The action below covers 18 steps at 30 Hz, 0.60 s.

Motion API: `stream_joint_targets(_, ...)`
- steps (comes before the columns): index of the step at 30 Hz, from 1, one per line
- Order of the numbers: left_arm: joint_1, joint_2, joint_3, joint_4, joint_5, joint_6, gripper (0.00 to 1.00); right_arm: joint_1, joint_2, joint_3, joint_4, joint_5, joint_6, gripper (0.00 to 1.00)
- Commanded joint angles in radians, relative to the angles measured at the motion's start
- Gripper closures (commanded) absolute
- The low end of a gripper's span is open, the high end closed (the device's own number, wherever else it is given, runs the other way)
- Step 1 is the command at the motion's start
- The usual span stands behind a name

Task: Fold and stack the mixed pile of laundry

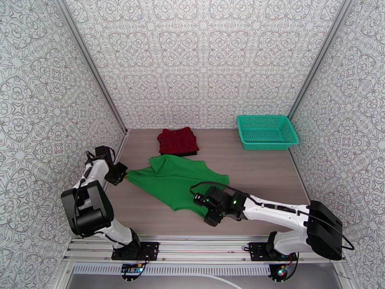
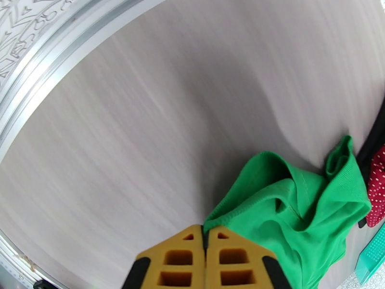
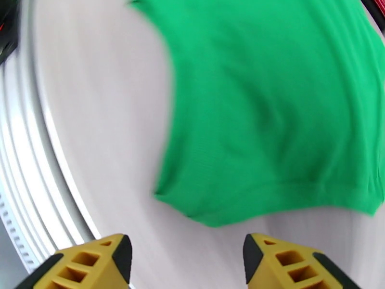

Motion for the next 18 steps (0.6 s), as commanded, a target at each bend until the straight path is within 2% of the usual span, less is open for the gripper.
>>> stream_joint_targets(1, 0.012, 0.018, 0.022, -0.014, 0.033, 0.033, 1.0, 0.027, 0.057, 0.053, -0.017, 0.047, -0.077, 0.34)
stream_joint_targets(9, 0.031, 0.026, 0.015, 0.0, 0.047, 0.042, 1.0, 0.037, 0.196, 0.127, -0.088, 0.121, -0.124, 0.35)
stream_joint_targets(18, 0.042, 0.033, 0.043, -0.012, 0.053, 0.051, 1.0, 0.04, 0.287, 0.161, -0.064, 0.149, -0.159, 0.41)
